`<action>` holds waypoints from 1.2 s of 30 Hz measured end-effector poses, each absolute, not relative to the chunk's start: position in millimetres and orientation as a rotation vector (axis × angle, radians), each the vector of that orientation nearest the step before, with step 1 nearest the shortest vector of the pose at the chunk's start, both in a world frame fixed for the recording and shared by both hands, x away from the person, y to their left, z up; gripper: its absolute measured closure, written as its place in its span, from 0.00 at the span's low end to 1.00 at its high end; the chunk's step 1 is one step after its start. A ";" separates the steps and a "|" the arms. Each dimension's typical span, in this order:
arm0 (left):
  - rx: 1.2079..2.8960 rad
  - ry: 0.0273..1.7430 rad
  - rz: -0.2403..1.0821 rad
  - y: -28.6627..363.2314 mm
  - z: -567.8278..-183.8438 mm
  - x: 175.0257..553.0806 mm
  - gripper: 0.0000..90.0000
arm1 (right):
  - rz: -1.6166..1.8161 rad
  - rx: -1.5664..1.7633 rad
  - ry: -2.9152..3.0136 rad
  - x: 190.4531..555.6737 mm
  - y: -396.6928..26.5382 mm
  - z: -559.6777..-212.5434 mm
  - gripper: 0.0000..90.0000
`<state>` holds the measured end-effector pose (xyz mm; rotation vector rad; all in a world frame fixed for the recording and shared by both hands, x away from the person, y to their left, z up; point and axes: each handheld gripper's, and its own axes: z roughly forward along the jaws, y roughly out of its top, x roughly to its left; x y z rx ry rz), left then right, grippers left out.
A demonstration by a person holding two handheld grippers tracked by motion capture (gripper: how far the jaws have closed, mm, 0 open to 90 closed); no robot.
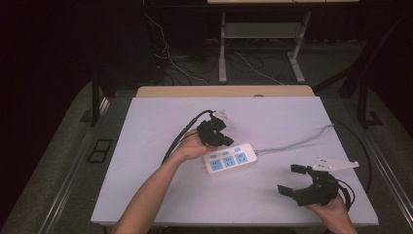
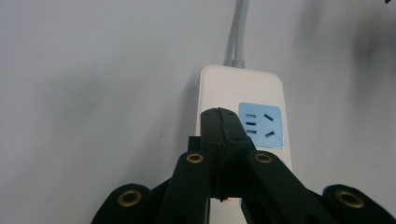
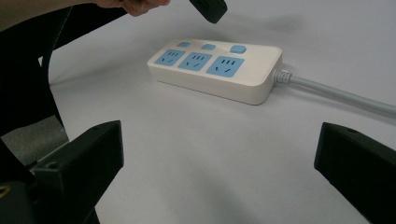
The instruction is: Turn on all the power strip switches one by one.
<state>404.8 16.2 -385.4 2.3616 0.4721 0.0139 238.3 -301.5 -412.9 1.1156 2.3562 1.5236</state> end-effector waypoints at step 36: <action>2.429 0.411 -0.024 -14.2 -404.7 412.2 0.99 | 1.522 1.107 2.366 238.2 -300.5 -412.9 0.01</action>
